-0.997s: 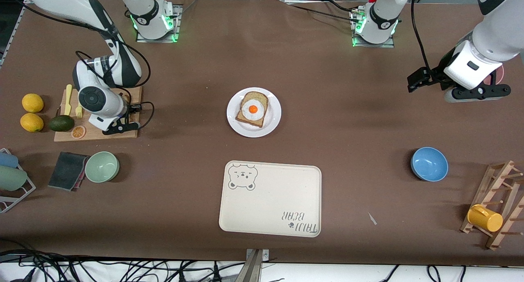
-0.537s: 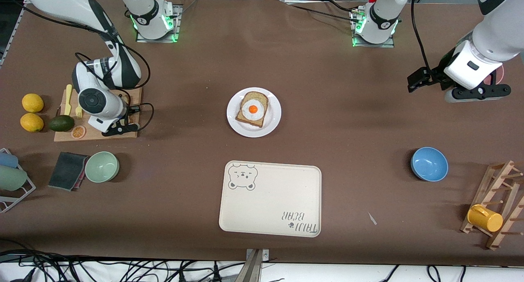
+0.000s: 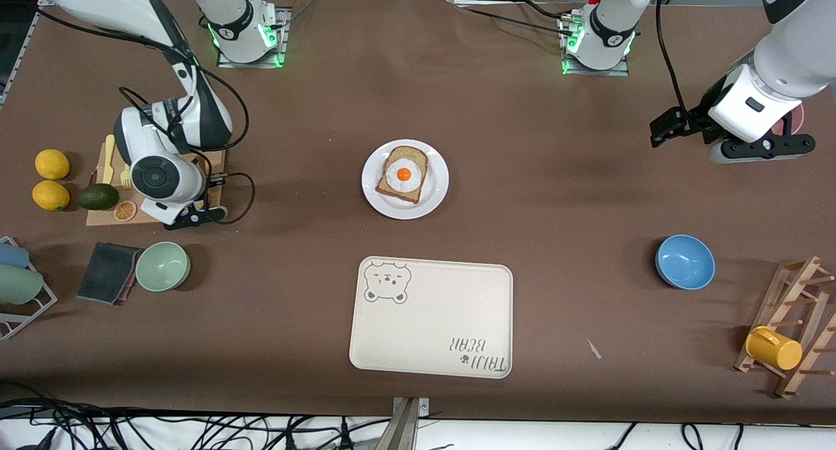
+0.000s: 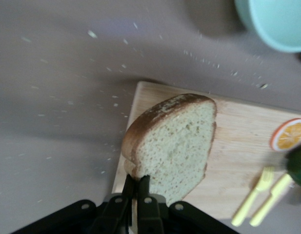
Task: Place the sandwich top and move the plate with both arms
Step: 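Grasp the bread slice with the right gripper and lift it, then carry the bread slice over the egg and lower it onto it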
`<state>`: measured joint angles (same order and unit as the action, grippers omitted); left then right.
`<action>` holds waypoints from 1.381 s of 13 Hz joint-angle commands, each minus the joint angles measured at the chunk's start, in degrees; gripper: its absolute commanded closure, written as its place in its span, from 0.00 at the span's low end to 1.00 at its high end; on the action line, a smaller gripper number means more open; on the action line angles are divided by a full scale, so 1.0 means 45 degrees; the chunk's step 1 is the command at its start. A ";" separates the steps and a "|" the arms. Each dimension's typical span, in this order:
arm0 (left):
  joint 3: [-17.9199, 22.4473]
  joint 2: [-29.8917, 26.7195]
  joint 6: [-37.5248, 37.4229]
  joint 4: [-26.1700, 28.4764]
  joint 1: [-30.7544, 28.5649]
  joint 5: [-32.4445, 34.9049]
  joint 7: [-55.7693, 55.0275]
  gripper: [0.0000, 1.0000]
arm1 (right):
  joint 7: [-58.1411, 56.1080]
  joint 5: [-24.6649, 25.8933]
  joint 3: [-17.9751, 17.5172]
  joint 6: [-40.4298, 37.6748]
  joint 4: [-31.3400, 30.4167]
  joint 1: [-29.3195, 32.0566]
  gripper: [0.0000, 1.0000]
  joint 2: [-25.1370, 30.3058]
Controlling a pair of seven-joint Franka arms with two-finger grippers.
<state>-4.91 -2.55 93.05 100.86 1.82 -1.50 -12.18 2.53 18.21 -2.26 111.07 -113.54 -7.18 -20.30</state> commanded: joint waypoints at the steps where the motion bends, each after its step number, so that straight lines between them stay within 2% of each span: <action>1: -0.0042 -0.0057 -0.0346 -0.0206 -0.0032 -0.0234 -0.0124 0.00 | 0.0742 -0.0275 0.0013 -0.2041 0.2159 -0.1329 1.00 -0.0352; 6: -0.0042 -0.0057 -0.0365 -0.0206 -0.0032 -0.0234 -0.0125 0.00 | 0.1660 -0.2208 -0.0006 -0.2906 0.4700 -0.4238 1.00 -0.0820; 7: -0.0062 -0.0057 -0.0365 -0.0206 -0.0032 -0.0234 -0.0125 0.00 | 0.1973 -0.2250 0.0013 -0.2906 0.5052 -0.5192 1.00 -0.1054; 13: -0.0042 -0.0057 -0.0365 -0.0206 -0.0032 -0.0234 -0.0125 0.00 | 0.2913 -0.1275 0.0052 -0.2127 0.7904 -0.8615 1.00 -0.3610; 16: -0.0062 -0.0057 -0.0365 -0.0206 -0.0032 -0.0234 -0.0125 0.00 | 0.2991 -0.1000 0.0072 -0.1150 0.8394 -0.9263 1.00 -0.4666; 18: -0.0043 -0.0057 -0.0365 -0.0206 -0.0032 -0.0253 -0.0125 0.00 | 0.2991 -0.0981 0.0072 -0.0642 0.8473 -0.9459 1.00 -0.4922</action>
<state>-4.96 -2.57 92.48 100.79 1.81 -1.50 -12.25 15.83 13.08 -2.58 107.74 -78.36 -48.93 -40.50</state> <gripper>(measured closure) 0.000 0.947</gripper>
